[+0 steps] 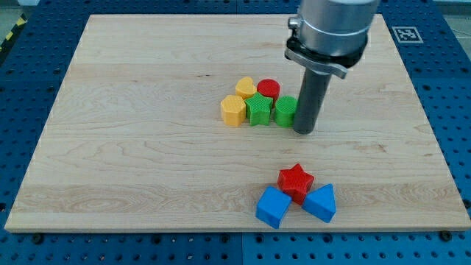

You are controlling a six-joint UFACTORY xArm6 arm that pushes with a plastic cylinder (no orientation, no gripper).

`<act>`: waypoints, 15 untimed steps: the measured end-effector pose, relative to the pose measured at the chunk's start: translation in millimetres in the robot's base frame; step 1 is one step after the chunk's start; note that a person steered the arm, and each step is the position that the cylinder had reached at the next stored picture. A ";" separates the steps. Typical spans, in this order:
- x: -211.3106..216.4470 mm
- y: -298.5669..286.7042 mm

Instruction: Push the red star into the group of blocks

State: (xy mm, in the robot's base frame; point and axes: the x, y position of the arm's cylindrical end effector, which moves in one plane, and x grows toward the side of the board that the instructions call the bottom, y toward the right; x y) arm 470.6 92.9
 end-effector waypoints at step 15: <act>99.5 15.1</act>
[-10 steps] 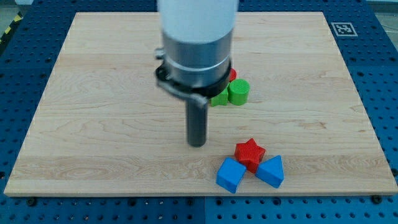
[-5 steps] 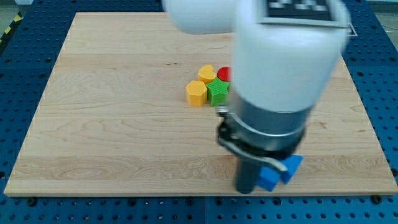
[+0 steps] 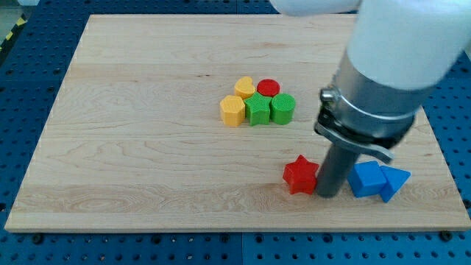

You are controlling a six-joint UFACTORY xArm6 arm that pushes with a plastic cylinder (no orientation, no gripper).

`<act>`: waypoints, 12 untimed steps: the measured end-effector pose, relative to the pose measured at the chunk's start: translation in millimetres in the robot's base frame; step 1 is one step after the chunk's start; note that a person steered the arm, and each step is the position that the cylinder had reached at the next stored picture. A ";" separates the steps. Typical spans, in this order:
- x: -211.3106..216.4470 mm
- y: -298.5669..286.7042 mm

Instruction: Push the red star into the group of blocks

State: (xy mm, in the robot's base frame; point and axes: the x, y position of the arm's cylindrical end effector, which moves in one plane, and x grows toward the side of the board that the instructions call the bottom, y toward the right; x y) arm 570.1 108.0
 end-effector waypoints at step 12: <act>-81.3 -189.6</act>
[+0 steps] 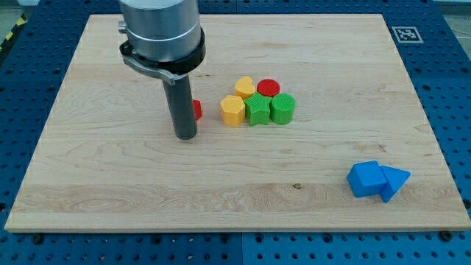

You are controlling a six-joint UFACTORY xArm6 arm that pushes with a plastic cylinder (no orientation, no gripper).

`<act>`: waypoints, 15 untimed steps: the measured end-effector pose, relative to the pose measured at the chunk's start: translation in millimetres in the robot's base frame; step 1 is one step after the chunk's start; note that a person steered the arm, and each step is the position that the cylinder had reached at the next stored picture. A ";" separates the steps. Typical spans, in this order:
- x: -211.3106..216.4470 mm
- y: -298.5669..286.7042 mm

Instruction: Push the red star into the group of blocks

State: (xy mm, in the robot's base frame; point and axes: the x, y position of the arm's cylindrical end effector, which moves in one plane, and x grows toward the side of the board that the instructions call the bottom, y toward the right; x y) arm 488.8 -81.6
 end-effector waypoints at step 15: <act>-72.7 27.0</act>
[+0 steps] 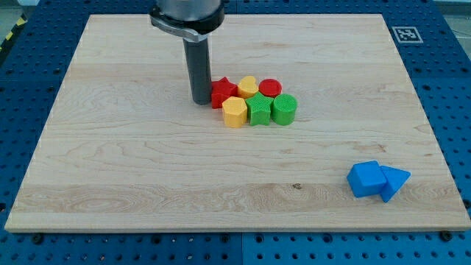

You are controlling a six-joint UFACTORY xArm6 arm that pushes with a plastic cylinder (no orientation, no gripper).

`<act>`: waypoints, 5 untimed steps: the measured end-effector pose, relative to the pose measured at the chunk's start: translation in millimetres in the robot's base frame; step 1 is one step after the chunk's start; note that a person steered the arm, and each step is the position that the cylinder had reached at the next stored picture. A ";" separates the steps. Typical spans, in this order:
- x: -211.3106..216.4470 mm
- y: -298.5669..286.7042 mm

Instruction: Push the red star into the group of blocks

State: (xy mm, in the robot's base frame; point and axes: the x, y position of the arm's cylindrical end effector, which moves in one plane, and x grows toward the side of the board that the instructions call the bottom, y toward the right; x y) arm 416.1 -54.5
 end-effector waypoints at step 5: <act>-10.2 20.7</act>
